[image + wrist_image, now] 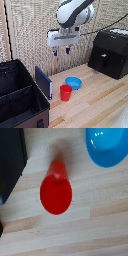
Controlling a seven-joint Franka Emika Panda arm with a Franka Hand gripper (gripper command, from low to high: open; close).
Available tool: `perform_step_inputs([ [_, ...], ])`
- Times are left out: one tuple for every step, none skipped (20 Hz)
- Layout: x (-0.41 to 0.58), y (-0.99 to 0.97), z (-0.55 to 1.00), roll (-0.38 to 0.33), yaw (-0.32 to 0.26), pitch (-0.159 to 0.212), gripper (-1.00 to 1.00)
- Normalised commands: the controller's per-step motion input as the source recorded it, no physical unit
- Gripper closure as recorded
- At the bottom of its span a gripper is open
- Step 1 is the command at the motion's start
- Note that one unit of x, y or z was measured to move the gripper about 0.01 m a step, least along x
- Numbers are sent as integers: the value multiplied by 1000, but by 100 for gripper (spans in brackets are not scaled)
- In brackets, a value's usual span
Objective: Gently grip the air fryer handle with your gripper and kindly pull it open by sliding your gripper away from the base. Gradually bring your gripper in line with the blue bowl and gently capture it, without tightening your grip too much. Securely place the blue bowl inside the opened air fryer with a steady position. Liberate your robot's gripper, and withdraw your gripper from the proximity of the air fryer.
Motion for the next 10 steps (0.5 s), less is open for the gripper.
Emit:
perform_step_inputs([
  [-80,63,-220,-42,0,8,-100],
  [0,3,-86,0,-239,-68,-100],
  [0,3,-86,0,-239,-68,-100],
  [0,11,-46,0,-259,-66,-100],
  [0,20,-17,0,-269,-64,-100],
  [9,6,-9,0,-287,-72,-100],
  [0,3,-20,-3,-301,-85,-100],
  [0,6,-3,-18,-318,-93,-100],
  [0,0,0,-23,-338,-93,-100],
  [37,0,0,-23,-351,-92,-100],
])
